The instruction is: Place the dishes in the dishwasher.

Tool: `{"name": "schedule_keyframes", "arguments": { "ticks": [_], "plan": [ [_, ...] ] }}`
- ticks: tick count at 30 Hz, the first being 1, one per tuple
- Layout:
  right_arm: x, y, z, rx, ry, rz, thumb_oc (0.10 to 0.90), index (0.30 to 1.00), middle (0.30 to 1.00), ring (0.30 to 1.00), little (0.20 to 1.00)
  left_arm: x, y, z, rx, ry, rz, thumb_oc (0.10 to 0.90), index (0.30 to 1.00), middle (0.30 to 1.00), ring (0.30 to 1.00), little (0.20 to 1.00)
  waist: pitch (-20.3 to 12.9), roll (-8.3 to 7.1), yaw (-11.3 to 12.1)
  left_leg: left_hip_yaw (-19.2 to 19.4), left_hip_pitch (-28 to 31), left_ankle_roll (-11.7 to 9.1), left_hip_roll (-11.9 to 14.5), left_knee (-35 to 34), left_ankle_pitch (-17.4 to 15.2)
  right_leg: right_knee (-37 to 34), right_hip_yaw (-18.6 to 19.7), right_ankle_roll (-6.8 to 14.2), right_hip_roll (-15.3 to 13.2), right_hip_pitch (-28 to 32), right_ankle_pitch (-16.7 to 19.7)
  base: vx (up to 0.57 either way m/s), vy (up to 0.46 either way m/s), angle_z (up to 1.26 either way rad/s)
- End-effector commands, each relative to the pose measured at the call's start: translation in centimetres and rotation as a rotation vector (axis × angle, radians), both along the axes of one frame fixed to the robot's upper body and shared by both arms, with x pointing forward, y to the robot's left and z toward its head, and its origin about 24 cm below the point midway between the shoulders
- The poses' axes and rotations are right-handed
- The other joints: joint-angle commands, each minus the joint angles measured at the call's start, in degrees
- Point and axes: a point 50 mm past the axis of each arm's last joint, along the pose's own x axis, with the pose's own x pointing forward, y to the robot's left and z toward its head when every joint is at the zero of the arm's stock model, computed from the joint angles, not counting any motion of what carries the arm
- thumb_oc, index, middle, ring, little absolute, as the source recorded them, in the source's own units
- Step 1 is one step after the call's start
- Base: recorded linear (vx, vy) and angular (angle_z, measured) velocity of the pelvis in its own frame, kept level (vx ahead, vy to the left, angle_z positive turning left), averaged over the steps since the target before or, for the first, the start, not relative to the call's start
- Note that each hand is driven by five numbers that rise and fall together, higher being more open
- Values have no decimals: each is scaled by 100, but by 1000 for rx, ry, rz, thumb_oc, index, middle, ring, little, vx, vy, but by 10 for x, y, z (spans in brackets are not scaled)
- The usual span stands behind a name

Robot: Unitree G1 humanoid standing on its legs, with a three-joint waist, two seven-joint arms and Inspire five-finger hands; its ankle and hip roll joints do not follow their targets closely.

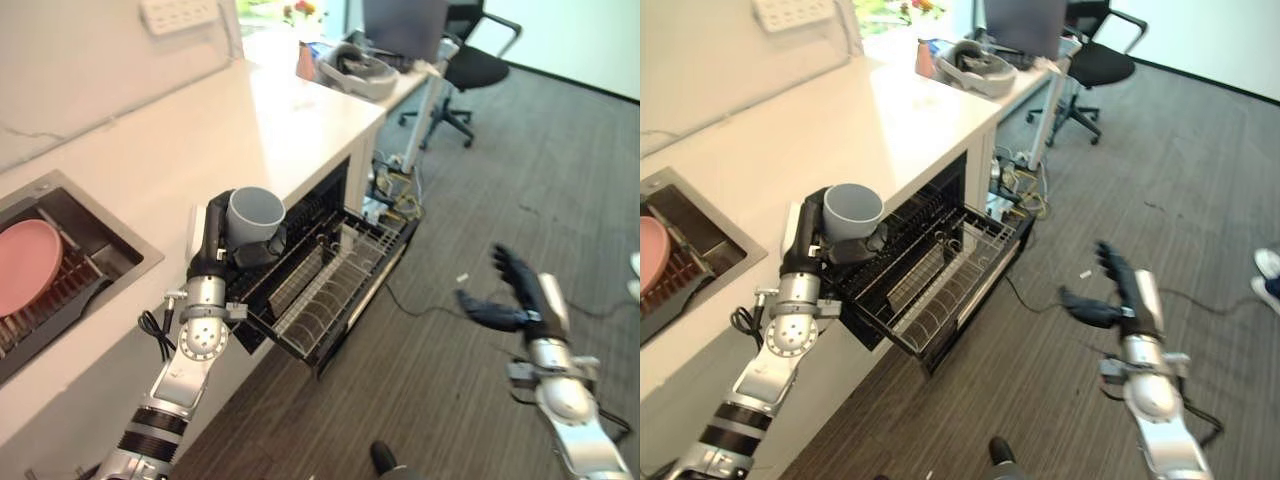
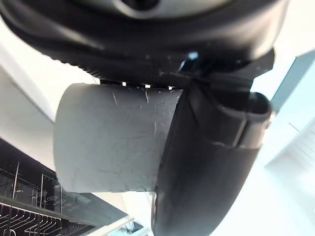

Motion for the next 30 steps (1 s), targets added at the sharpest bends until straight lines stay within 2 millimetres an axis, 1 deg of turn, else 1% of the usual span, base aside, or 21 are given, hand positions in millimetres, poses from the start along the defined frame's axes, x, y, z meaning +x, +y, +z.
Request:
{"name": "schedule_keyframes", "arguments": {
  "ticks": [1, 2, 3, 4, 5, 6, 7, 8, 9, 10, 11, 13, 14, 15, 16, 17, 20, 22, 23, 24, 30],
  "plan": [
    [8, -6, 56, -108, -274, 49, 800, 900, 900, 900, 900, -10, -14, 49, 27, -282, -101, 400, 300, 300, 300, 300, -513, -118, 308, -377, 41, -305, 411, 45, -211, 701, 3, 179, 286, -35, -613, 18, 126, -67],
    [6, 2, 71, -67, -355, 81, 800, 900, 900, 900, 900, -12, -16, 50, 62, -279, -107, 400, 300, 300, 300, 300, -585, -124, 458, -198, 168, -339, 428, 45, -244, 309, -695, 188, 39, 61, -502, 34, 43, -16],
    [6, 2, 71, -66, -356, 81, 800, 900, 900, 900, 900, -12, -16, 50, 63, -280, -107, 400, 300, 300, 300, 300, -582, -124, 449, -210, 166, -341, 429, 45, -243, 258, -715, 189, 37, 92, -477, 45, -9, -2],
    [1, 3, 92, -65, -461, 92, 800, 900, 900, 900, 900, -11, -22, 62, 203, -324, -136, 400, 300, 300, 300, 300, -656, -127, 422, -169, 192, -358, 433, 45, -224, -88, -594, 124, 112, 306, -465, 55, 8, -22],
    [-2, 3, 103, -83, -521, 94, 800, 900, 900, 900, 900, -13, -22, 70, 259, -368, -126, 400, 300, 300, 300, 300, -724, -111, 406, -169, 214, -363, 430, 45, -218, -184, -547, 100, 137, 393, -499, 57, 8, -23],
    [-3, 3, 103, -83, -523, 92, 800, 900, 900, 900, 900, -13, -22, 70, 262, -370, -126, 400, 300, 300, 300, 300, -712, -119, 409, -173, 224, -367, 429, 45, -223, -215, -554, 97, 135, 420, -492, 47, 2, 7],
    [-6, 8, 119, -85, -607, 108, 800, 900, 900, 900, 900, -14, -23, 78, 274, -416, -114, 400, 300, 300, 300, 300, -743, -117, 396, -159, 307, -381, 434, 45, -242, -292, -637, 92, 118, 511, -509, 23, -13, 45],
    [-5, 12, 125, -63, -644, 121, 800, 900, 900, 900, 900, -13, -24, 82, 279, -434, -112, 400, 300, 300, 300, 300, -777, -97, 385, -126, 340, -389, 444, 45, -237, -323, -662, 86, 120, 520, -507, 27, -25, 36],
    [-6, 28, 144, 8, -753, 193, 800, 900, 900, 900, 900, -10, -32, 92, 275, -484, -119, 400, 300, 300, 300, 300, -858, -42, 330, -37, 390, -415, 467, 45, -209, -328, -650, 60, 146, 554, -544, 13, -21, 9],
    [-6, 28, 145, 10, -756, 195, 800, 900, 900, 900, 900, -10, -32, 93, 277, -488, -116, 400, 300, 300, 300, 300, -841, -47, 328, -33, 392, -419, 472, 45, -210, -328, -647, 56, 150, 555, -547, 14, -18, -15],
    [-4, 42, 154, 71, -804, 263, 800, 900, 900, 900, 900, -6, -37, 100, 288, -523, -105, 400, 300, 300, 300, 300, -894, 2, 280, 15, 450, -442, 514, 45, -218, -328, -636, 50, 184, 571, -613, 7, 0, -22],
    [0, 55, 156, 208, -812, 341, 800, 900, 900, 900, 900, 1, -39, 101, 305, -534, -53, 400, 300, 300, 300, 300, -859, 34, 244, 111, 516, -468, 539, 45, -189, -328, -607, 30, 182, 626, -633, -3, -6, -21],
    [2, 57, 154, 249, -800, 355, 800, 900, 900, 900, 900, 3, -40, 99, 306, -531, -39, 400, 300, 300, 300, 300, -829, 26, 233, 135, 553, -470, 540, 45, -186, -328, -603, 20, 179, 655, -623, -7, -20, -22],
    [5, 64, 149, 331, -770, 395, 800, 900, 900, 900, 900, 6, -42, 96, 283, -521, -18, 400, 300, 300, 300, 300, -815, 24, 237, 148, 586, -469, 533, 45, -185, -328, -607, 14, 173, 677, -616, 2, -19, -20],
    [8, 72, 144, 428, -737, 437, 800, 900, 900, 900, 900, 7, -46, 94, 251, -529, -5, 400, 300, 300, 300, 300, -812, 24, 224, 163, 619, -464, 521, 45, -198, -328, -600, 11, 161, 693, -607, 16, -16, -13],
    [11, 83, 140, 554, -710, 488, 800, 900, 900, 900, 900, 5, -58, 95, 209, -541, -52, 400, 300, 300, 300, 300, -819, 37, 186, 196, 658, -455, 508, 45, -218, -328, -580, 19, 152, 698, -588, 20, -6, -8],
    [13, 101, 145, 599, -690, 602, 800, 900, 900, 900, 900, 17, -65, 90, 296, -494, -54, 400, 300, 300, 300, 300, -813, 90, 169, 372, 742, -466, 498, 45, -246, -328, -502, 54, 137, 684, -559, 17, 13, -8],
    [13, 103, 144, 607, -682, 609, 800, 900, 900, 900, 900, 19, -68, 89, 305, -487, -60, 400, 300, 300, 300, 300, -801, 102, 184, 392, 754, -466, 496, 45, -247, -328, -505, 55, 127, 692, -560, 9, 9, -19],
    [15, 113, 143, 579, -660, 625, 800, 900, 900, 900, 900, 22, -79, 84, 291, -466, -85, 400, 300, 300, 300, 300, -806, 122, 194, 363, 766, -457, 489, 45, -255, -328, -539, 60, 85, 718, -563, 15, 4, -17],
    [15, 113, 143, 577, -661, 623, 800, 900, 900, 900, 900, 23, -79, 84, 290, -467, -85, 400, 300, 300, 300, 300, -802, 124, 191, 359, 766, -456, 488, 45, -255, -328, -543, 61, 83, 721, -565, 24, 0, -9],
    [19, 126, 141, 564, -632, 629, 800, 900, 900, 900, 900, 24, -97, 78, 312, -446, -130, 400, 300, 300, 300, 300, -782, 143, 210, 369, 771, -430, 462, 45, -291, -328, -550, 87, 38, 714, -536, 0, 0, 0]
  ]
}}
